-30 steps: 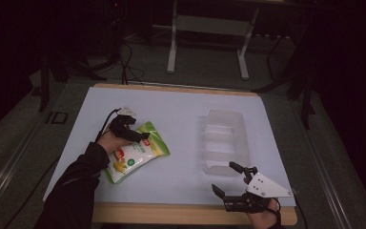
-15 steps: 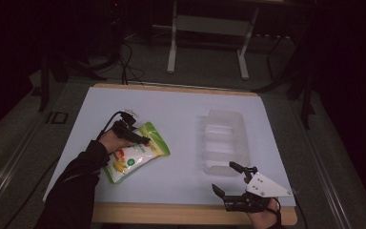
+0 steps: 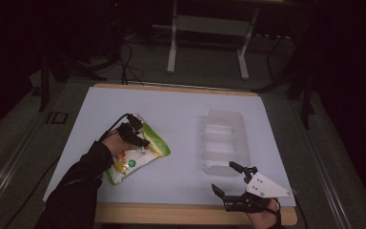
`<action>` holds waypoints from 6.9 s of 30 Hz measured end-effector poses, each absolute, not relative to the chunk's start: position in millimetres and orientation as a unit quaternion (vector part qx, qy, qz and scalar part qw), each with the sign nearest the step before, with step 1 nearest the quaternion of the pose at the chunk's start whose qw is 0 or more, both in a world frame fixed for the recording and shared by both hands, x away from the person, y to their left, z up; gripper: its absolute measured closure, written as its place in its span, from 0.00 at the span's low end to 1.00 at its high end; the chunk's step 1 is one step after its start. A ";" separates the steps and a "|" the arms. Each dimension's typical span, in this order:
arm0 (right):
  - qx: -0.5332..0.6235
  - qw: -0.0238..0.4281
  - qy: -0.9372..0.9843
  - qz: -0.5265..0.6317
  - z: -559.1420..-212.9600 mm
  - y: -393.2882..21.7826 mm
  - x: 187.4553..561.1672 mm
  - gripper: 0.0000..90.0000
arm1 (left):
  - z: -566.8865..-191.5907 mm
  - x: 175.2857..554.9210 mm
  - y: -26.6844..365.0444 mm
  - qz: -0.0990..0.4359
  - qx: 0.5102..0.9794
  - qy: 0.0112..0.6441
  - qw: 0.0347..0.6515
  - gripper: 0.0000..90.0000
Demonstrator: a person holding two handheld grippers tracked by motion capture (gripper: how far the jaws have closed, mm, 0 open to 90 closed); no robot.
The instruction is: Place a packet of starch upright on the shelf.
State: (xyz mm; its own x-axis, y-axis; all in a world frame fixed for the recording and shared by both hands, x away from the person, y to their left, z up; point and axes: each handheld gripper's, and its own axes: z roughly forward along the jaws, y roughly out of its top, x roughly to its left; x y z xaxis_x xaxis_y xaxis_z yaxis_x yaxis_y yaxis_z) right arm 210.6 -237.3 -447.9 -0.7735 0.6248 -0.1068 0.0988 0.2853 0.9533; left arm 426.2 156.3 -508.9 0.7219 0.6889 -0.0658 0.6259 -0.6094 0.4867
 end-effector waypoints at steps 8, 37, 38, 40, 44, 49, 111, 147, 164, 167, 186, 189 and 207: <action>0.238 0.239 0.764 0.550 -448.2 -236.8 211.3 0.15 | -505.2 419.4 164.2 0.088 0.884 0.372 0.270 0.90; 0.249 0.244 0.752 0.559 -445.3 -242.9 214.2 0.15 | -431.7 362.9 165.1 0.123 0.835 0.342 0.412 0.94; 0.249 0.244 0.752 0.559 -445.4 -243.0 214.3 0.15 | -429.5 360.9 164.4 0.125 0.832 0.341 0.420 0.94; 0.252 0.238 0.753 0.560 -444.8 -242.6 214.2 0.15 | -425.5 357.4 162.4 0.125 0.823 0.339 0.438 0.94; 0.250 0.237 0.748 0.567 -441.6 -241.8 211.8 0.15 | -419.6 351.3 157.4 0.124 0.803 0.341 0.472 0.94; 0.254 0.230 0.751 0.564 -441.6 -241.9 212.3 0.15 | -414.2 346.6 150.1 0.123 0.788 0.333 0.502 0.95; 0.272 0.068 0.795 0.538 -398.4 -188.9 295.8 0.94 | -423.3 292.1 80.4 0.070 0.610 0.320 0.722 0.94; 0.214 0.152 0.780 0.568 -292.9 -242.5 343.6 0.95 | -431.4 273.1 134.0 0.176 0.717 0.285 0.611 0.01; 0.249 0.188 0.758 0.573 -287.6 -282.6 397.0 0.95 | -474.0 252.1 184.5 0.199 0.700 0.367 0.579 0.00; 0.258 0.183 0.758 0.570 -295.6 -285.9 408.3 0.95 | -482.6 251.4 187.4 0.196 0.698 0.376 0.578 0.00; 0.306 0.141 0.784 0.521 -351.3 -296.5 448.7 0.95 | -490.5 250.7 188.6 0.179 0.702 0.364 0.585 0.00; 0.310 0.139 0.788 0.514 -357.1 -295.8 452.1 0.95 | -490.5 250.7 188.7 0.179 0.702 0.364 0.585 0.00; 0.349 0.095 0.789 0.496 -414.9 -296.1 474.4 0.95 | -495.0 252.0 189.3 0.169 0.709 0.359 0.583 0.00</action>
